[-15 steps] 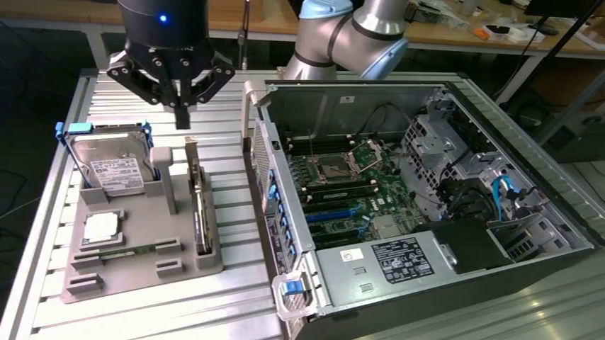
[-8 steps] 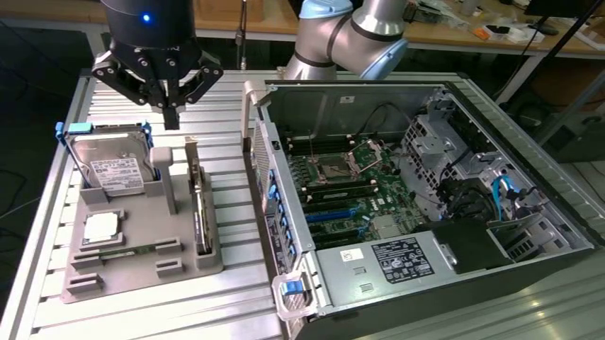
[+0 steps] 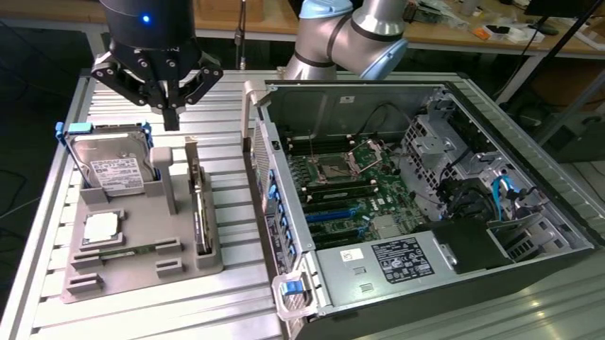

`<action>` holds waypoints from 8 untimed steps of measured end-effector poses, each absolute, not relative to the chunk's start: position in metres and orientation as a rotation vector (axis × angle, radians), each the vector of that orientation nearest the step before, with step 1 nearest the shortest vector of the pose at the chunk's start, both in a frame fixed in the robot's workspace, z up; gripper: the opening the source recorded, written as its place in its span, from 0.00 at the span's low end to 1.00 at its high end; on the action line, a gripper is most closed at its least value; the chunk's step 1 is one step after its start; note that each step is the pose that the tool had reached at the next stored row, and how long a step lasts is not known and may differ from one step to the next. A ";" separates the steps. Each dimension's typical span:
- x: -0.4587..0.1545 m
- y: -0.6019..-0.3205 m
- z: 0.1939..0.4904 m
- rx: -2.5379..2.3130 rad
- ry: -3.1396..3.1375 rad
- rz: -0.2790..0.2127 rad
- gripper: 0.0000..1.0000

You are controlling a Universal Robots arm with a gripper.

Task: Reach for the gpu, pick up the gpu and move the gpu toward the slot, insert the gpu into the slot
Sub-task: 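Pick up the gpu and move the gpu toward the slot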

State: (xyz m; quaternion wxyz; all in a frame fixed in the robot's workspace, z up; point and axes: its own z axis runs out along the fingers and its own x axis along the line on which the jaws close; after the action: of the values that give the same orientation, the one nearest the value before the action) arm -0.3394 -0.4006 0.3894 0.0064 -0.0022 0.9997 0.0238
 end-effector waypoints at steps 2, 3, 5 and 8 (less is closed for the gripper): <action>-0.339 -0.401 0.389 -0.007 3.128 0.074 0.11; -0.339 -0.402 0.389 -0.007 3.128 0.074 0.11; -0.339 -0.403 0.389 -0.007 3.128 0.074 0.11; -0.339 -0.404 0.389 -0.007 3.128 0.074 0.24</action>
State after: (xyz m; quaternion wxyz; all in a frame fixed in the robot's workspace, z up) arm -0.3394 -0.4044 0.3894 0.0064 -0.0022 0.9997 0.0237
